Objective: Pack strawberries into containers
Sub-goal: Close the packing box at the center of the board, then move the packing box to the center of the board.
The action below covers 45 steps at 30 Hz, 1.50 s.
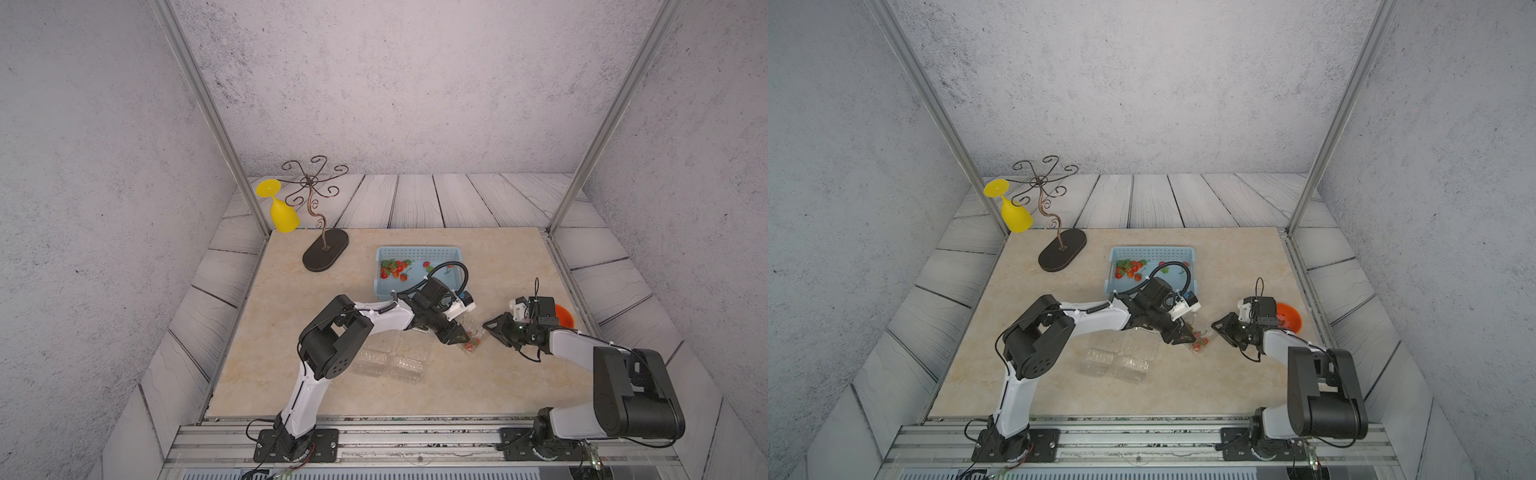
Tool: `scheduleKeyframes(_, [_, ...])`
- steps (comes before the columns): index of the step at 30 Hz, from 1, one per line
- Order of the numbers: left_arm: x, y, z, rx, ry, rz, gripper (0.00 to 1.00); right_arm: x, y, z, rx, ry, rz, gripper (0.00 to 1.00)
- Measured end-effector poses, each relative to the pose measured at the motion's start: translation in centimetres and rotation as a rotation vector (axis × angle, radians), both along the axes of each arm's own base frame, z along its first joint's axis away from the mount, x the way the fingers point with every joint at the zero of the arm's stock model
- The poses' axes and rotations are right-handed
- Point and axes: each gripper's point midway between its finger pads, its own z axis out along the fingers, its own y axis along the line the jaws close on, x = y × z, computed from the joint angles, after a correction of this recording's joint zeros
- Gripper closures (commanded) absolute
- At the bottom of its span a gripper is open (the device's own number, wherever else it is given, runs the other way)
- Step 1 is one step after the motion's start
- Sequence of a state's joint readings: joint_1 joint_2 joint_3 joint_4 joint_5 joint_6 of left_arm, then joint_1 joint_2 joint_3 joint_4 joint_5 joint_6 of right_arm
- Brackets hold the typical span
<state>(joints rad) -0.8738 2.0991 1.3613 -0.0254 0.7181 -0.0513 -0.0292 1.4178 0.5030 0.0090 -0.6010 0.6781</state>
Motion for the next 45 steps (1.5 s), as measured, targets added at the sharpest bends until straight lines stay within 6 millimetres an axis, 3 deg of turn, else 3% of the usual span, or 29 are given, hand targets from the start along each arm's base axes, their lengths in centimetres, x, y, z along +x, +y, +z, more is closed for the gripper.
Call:
scheduleKeyframes(5, [0.0,0.0,0.0,-0.001,0.000,0.000,0.65,-0.1,0.1,-0.1,0.007,-0.002,0.002,0.73])
scheduleKeyframes(10, [0.0,0.0,0.0,-0.003,-0.003,0.001,0.64,-0.6,0.0,-0.4,-0.007,0.026,0.000,0.52])
scheduleKeyframes(13, [0.2,0.3,0.5,-0.005,-0.005,0.015,0.61,-1.1,-0.3,0.1,-0.035,0.039,0.003,0.50])
scheduleKeyframes(17, [0.7,1.4,2.7,-0.032,-0.005,0.067,0.58,-0.3,-0.7,3.2,-0.092,-0.025,0.017,0.50])
scheduleKeyframes(20, [2.6,3.3,5.9,-0.092,-0.011,0.152,0.57,0.8,-0.5,6.5,-0.168,-0.101,0.049,0.51])
scheduleKeyframes(23, [6.0,6.6,9.9,-0.167,-0.035,0.284,0.57,0.9,2.4,9.5,-0.242,-0.181,0.172,0.52])
scheduleKeyframes(25, [9.2,10.3,12.6,-0.204,-0.057,0.421,0.57,0.0,5.6,10.9,-0.260,-0.223,0.298,0.53])
scheduleKeyframes(27, [12.2,14.6,14.6,-0.228,-0.072,0.562,0.57,-1.4,8.4,11.1,-0.256,-0.234,0.416,0.54])
scheduleKeyframes(31, [16.1,24.1,16.2,-0.248,-0.068,0.846,0.57,-4.3,11.1,8.1,-0.252,-0.140,0.582,0.55])
scheduleKeyframes(34, [16.6,29.4,15.8,-0.226,-0.041,0.998,0.57,-6.3,11.8,5.7,-0.251,-0.050,0.661,0.55])
scheduleKeyframes(39, [16.4,33.1,15.1,-0.197,-0.009,1.104,0.58,-7.4,12.2,3.8,-0.260,0.024,0.713,0.55])
scheduleKeyframes(45, [16.2,33.4,14.3,-0.192,0.023,1.121,0.59,-6.7,11.5,1.8,-0.322,0.088,0.696,0.55])
